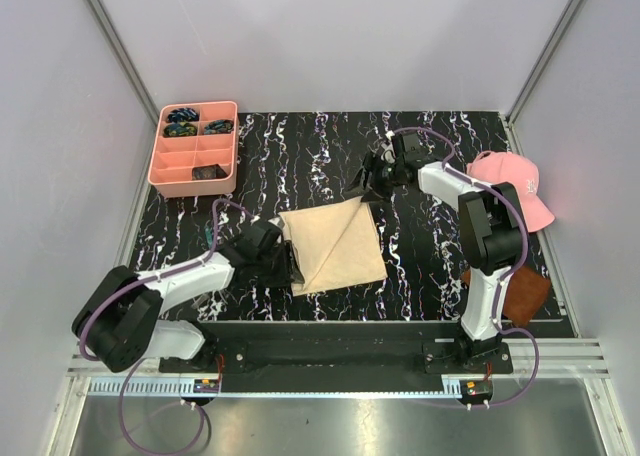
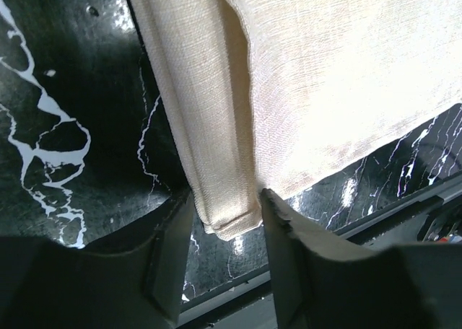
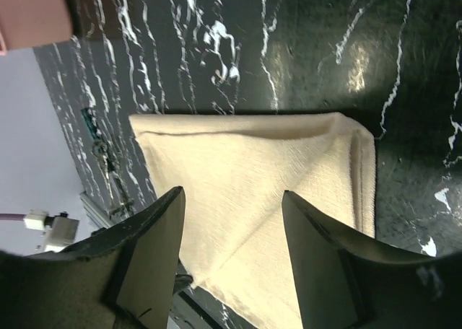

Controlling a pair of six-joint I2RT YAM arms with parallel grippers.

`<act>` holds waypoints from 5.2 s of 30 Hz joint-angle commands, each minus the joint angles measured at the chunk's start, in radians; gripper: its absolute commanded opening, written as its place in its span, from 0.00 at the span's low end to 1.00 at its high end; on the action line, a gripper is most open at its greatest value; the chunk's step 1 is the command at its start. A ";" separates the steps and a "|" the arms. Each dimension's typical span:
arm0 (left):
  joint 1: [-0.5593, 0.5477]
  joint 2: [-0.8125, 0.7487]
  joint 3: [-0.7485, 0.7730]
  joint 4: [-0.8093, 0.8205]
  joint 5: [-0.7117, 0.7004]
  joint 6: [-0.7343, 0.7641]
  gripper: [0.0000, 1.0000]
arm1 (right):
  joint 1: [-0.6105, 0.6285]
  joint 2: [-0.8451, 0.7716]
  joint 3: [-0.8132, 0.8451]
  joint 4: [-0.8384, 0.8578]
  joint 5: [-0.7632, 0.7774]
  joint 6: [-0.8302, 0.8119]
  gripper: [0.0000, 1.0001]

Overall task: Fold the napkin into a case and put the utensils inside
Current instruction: Fold the top corner of the square-folded napkin at the center of the board.

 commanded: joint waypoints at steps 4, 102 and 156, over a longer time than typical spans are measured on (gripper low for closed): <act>-0.009 -0.045 0.044 0.039 0.037 0.006 0.48 | -0.015 -0.015 -0.012 -0.022 0.033 -0.051 0.63; 0.023 -0.154 -0.070 -0.012 -0.023 -0.051 0.38 | 0.251 0.195 0.233 0.032 -0.027 -0.034 0.62; 0.137 -0.057 -0.046 0.096 0.046 -0.045 0.26 | 0.366 0.316 0.366 -0.007 0.022 -0.011 0.33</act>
